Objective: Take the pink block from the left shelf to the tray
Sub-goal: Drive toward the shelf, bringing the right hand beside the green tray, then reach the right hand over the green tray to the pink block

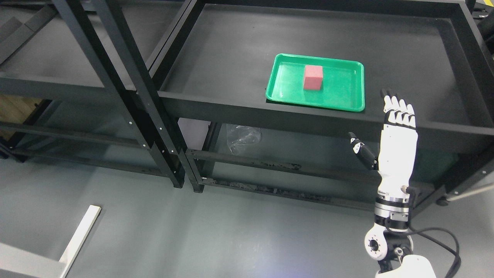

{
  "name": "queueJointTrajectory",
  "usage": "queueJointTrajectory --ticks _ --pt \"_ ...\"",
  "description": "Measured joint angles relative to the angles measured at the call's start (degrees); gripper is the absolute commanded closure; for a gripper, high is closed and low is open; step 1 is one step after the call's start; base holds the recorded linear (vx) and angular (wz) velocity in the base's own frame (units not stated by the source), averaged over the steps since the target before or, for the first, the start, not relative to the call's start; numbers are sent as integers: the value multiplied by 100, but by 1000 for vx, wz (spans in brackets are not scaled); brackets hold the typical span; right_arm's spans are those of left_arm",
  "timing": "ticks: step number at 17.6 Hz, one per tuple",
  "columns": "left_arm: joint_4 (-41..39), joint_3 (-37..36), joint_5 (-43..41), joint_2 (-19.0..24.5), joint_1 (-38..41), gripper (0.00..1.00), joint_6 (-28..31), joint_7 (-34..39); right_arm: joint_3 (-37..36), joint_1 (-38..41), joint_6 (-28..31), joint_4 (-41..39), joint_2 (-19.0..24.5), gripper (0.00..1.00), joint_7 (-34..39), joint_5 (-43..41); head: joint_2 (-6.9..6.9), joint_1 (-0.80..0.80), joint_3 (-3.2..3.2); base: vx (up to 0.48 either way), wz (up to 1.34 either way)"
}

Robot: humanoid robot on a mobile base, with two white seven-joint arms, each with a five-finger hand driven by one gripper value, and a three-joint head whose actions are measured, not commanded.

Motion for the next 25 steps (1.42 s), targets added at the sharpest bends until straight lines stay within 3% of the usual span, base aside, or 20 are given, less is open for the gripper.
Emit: queueJointTrajectory --ticks 6,11,25 --pt "0 0 0 0 0 0 0 0 45 -32 -21 0 0 1 -39 -5 0 0 0 264 58" --pt "0 0 0 0 0 0 0 0 108 -74 -40 1 0 1 362 -74 0 0 0 226 17" --pt "0 0 0 0 0 0 0 0 171 -245 279 11 0 1 2372 -297 0 0 0 175 -69"
